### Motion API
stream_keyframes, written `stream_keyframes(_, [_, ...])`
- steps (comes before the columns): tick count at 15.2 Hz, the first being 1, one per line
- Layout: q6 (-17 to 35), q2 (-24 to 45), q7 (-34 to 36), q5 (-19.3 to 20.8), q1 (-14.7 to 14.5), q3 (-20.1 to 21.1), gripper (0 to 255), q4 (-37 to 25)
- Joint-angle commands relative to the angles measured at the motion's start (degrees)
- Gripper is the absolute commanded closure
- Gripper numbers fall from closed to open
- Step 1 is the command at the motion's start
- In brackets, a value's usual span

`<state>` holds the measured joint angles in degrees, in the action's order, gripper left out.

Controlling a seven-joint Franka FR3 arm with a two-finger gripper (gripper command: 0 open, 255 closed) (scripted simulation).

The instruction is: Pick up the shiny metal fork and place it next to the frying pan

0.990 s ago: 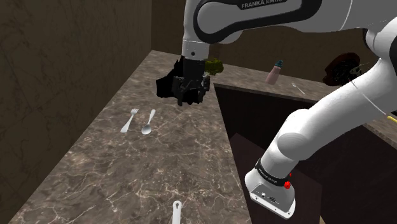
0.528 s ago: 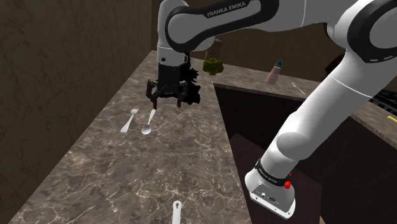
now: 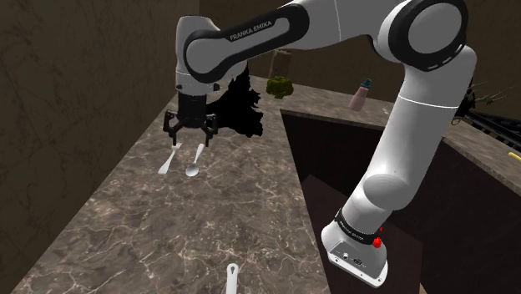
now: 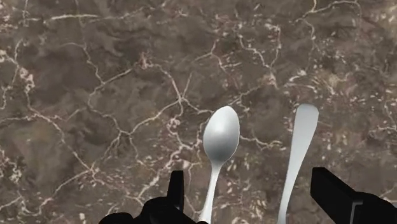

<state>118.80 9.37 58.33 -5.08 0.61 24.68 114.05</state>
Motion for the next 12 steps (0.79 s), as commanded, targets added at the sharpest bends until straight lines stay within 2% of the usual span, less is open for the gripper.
stream_keyframes(1, [0.68, 5.17, 4.80, 2.36, -1.21, -0.34, 0, -4.72])
stream_keyframes(5, [1.05, 14.21, 11.83, 5.83, -3.73, -2.36, 0, -13.90])
stream_keyframes(12, [4.94, 16.57, 12.53, 6.63, -4.47, -2.83, 0, -12.35])
